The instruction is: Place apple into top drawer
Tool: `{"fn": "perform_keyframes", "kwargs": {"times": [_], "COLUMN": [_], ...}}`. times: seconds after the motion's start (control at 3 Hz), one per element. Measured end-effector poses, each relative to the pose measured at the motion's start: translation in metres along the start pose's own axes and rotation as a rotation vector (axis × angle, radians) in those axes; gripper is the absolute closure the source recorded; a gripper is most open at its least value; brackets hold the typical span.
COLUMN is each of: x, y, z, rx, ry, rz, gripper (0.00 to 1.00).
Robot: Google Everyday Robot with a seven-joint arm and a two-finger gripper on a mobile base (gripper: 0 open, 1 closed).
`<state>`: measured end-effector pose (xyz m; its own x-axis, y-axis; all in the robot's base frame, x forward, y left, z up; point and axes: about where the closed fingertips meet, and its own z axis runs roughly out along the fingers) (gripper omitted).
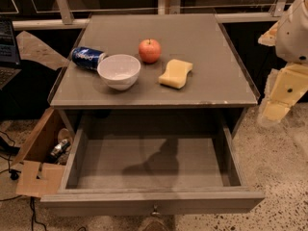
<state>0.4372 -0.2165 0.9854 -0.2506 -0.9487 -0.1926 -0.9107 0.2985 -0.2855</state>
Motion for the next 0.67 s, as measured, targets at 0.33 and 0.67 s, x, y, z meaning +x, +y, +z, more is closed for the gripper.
{"fn": "perform_keyframes", "kwargs": {"times": [0.33,0.67], "x": [0.0,-0.0025], "y": [0.0,-0.0099], "z": [0.0,0.0006], "rx": [0.0,0.04], "ry": [0.0,-0.067], "rz": [0.0,0.03], "gripper": [0.0,0.0]}}
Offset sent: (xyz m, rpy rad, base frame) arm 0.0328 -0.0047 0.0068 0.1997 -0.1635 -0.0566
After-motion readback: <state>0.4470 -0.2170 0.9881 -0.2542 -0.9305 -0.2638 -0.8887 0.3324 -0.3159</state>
